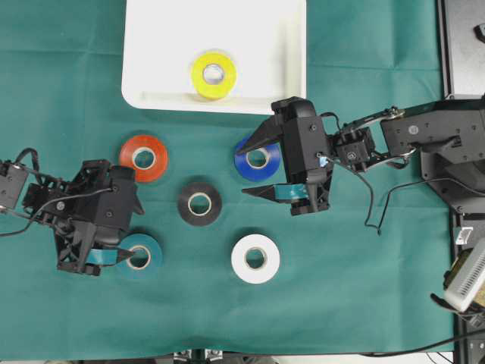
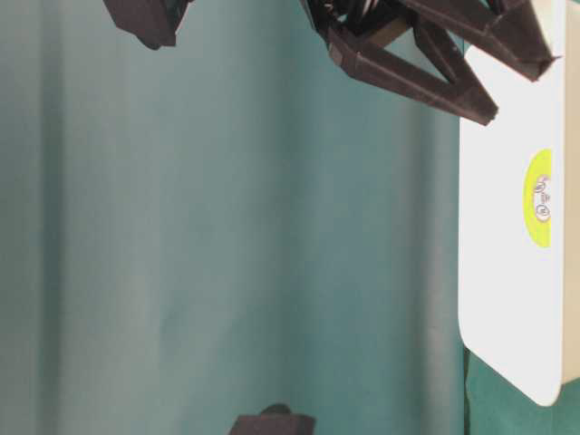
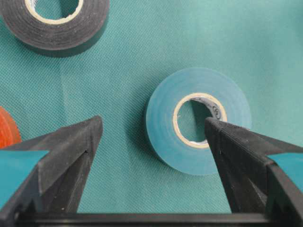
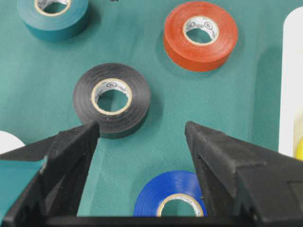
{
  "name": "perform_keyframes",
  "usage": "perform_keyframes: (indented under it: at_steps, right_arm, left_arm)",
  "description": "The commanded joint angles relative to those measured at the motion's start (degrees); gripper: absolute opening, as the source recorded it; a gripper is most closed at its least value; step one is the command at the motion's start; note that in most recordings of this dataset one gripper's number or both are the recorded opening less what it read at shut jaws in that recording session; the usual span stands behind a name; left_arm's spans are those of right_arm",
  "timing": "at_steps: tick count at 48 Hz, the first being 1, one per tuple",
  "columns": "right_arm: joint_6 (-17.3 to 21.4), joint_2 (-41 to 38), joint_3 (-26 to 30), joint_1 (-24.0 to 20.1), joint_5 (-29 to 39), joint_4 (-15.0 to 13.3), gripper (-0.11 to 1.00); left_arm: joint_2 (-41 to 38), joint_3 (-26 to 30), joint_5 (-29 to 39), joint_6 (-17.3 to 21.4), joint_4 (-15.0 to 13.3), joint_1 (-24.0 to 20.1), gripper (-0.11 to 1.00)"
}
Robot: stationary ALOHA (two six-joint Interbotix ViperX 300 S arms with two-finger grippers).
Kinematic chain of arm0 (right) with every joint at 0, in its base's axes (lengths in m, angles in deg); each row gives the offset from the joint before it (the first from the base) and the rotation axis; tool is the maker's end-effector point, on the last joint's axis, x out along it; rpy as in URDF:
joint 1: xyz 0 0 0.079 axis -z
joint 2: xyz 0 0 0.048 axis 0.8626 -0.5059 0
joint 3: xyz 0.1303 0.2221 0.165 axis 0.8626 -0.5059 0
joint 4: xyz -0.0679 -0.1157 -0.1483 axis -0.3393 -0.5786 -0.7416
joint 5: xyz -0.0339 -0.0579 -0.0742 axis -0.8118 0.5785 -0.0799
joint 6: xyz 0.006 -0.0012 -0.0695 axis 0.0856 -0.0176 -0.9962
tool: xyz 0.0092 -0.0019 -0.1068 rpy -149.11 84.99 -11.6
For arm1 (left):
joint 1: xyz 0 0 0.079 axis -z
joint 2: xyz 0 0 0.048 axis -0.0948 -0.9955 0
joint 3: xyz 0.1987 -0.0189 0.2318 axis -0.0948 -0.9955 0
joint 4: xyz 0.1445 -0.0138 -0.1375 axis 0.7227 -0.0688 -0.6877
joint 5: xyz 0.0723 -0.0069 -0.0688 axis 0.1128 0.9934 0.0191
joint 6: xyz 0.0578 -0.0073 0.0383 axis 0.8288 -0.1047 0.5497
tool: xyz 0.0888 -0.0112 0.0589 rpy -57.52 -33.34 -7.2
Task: Put the tape alternately from left to right into the white case.
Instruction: 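Move the left gripper down over the teal tape roll, then close the left gripper on the teal tape roll and lift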
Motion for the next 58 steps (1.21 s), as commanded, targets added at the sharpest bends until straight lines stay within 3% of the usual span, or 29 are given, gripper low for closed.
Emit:
perform_keyframes:
  at_steps: [1,50,55,58]
  right_arm:
    - [0.0,1.8,0.4,-0.2,-0.4,-0.1,0.81]
    - [0.1,1.8,-0.5,-0.3,-0.5,-0.1,0.81]
    - [0.1,1.8,-0.6,-0.3,-0.5,-0.1,0.81]
    - [0.1,1.8,-0.5,-0.3,-0.5,-0.1,0.81]
  left_arm:
    - [0.0,1.3,-0.4,0.0,0.0,0.3,0.74]
    - [-8.9,4.7,-0.4,0.3,0.0,0.3,0.74]
    - [-8.4,4.6,-0.1,0.4,0.1,0.3,0.70]
    - [-8.1,4.5,-0.1,0.5,0.1,0.3,0.61]
